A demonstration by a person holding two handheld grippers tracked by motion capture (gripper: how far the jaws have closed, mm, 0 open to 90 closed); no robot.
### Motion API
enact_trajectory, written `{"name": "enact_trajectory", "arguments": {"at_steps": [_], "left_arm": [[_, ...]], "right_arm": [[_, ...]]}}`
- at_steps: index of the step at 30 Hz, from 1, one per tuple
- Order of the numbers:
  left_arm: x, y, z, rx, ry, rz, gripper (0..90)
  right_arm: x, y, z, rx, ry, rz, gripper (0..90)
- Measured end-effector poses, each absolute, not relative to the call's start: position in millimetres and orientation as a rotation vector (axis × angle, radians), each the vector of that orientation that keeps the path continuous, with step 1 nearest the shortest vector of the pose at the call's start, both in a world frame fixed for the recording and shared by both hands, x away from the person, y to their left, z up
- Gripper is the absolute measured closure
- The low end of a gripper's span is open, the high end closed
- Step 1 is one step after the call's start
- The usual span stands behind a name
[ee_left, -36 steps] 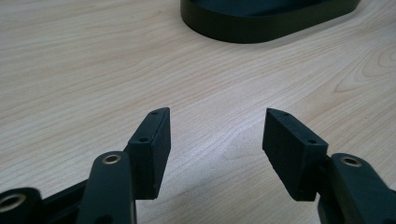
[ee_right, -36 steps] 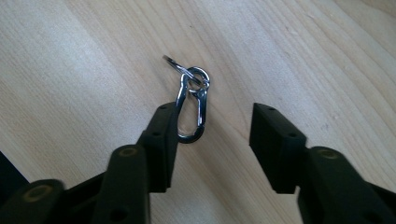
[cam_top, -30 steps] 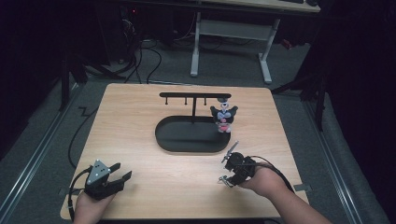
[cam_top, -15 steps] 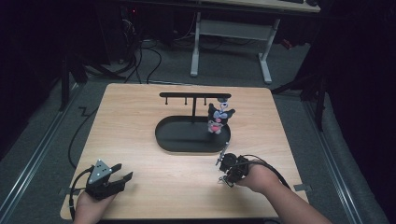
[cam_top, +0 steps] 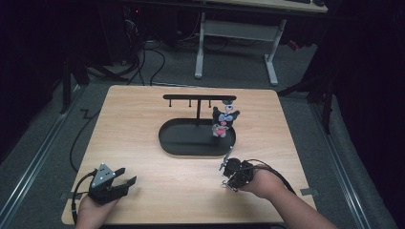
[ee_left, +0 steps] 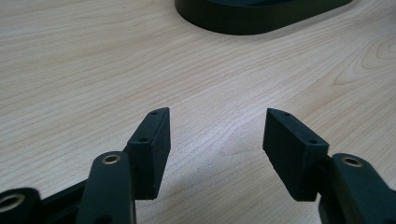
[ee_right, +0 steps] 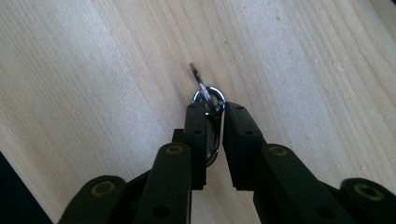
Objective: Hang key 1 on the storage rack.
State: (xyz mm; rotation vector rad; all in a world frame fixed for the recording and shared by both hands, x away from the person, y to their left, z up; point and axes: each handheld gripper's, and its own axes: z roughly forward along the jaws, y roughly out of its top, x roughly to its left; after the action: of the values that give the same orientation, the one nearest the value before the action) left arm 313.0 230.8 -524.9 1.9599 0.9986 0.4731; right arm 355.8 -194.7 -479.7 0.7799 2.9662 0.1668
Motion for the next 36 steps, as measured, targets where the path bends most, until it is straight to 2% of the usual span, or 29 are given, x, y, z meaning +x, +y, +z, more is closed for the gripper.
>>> {"name": "enact_trajectory", "arguments": {"at_steps": [4,8,36], "left_arm": [[313,231,-525,1.96,1.003,0.47,42.4],[313,232,-526,1.959,1.006,0.466,42.3],[313,230,-527,1.969,0.999,0.462,41.6]], "right_arm": [[357,-194,-481,0.771,2.964,0.185,78.8],[356,-193,-481,0.746,2.966,0.176,88.6],[364,-210,-419,0.979,2.927,0.251,89.2]]}}
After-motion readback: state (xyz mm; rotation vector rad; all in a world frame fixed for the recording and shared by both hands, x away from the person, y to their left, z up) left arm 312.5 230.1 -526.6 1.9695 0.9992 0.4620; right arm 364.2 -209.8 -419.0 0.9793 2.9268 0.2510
